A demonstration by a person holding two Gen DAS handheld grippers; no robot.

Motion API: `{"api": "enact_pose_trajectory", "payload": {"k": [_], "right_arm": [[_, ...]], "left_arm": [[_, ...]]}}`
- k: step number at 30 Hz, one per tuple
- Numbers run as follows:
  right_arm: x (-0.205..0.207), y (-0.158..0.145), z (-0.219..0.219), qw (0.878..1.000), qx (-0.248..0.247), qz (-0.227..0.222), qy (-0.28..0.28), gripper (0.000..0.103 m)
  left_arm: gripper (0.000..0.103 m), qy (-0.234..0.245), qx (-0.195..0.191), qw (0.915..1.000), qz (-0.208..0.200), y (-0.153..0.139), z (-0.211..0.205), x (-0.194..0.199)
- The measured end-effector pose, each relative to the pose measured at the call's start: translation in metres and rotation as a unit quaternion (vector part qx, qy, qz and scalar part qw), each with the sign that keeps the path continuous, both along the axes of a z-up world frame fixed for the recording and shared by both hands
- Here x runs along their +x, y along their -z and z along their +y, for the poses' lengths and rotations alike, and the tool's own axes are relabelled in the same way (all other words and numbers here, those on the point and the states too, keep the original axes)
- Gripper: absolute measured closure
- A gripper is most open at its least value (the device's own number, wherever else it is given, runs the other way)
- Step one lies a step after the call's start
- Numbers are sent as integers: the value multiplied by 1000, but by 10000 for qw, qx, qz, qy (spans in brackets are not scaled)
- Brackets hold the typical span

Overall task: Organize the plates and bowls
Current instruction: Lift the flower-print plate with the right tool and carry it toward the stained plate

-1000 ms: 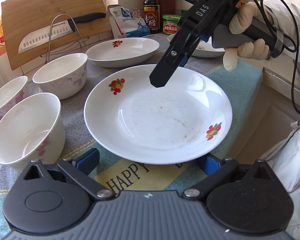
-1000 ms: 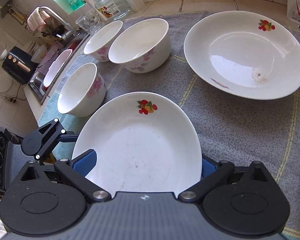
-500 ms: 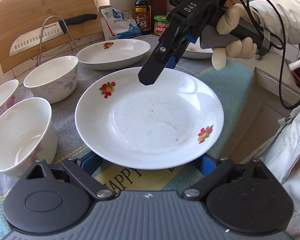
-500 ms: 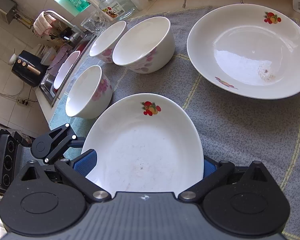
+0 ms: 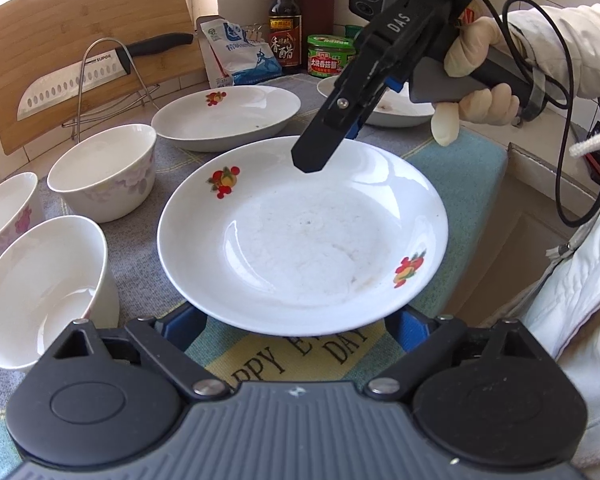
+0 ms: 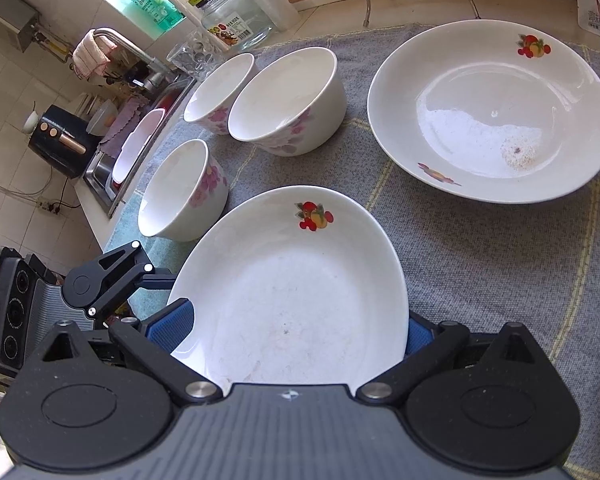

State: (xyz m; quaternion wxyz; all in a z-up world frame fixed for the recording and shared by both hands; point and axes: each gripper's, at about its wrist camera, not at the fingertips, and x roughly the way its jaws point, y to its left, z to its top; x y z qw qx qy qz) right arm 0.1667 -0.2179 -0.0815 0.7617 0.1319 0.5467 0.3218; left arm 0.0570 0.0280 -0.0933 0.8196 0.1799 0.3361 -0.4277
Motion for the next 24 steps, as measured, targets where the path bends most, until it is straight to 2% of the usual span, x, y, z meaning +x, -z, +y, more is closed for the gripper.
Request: {"api": "enact_pose_trajectory", "payload": {"k": [7, 14, 24], "right_arm": [[0, 9, -7, 9999, 70, 110, 9, 0], [2, 12, -8, 9998, 157, 2, -121, 0], [0, 2, -9, 9999, 27, -116, -93, 0]], "left_arm": [[8, 238, -63, 9996, 111, 10, -2, 4], [8, 438, -254, 9984, 246, 13, 1, 12], [8, 498, -228, 9984, 162, 4, -1, 10]]}}
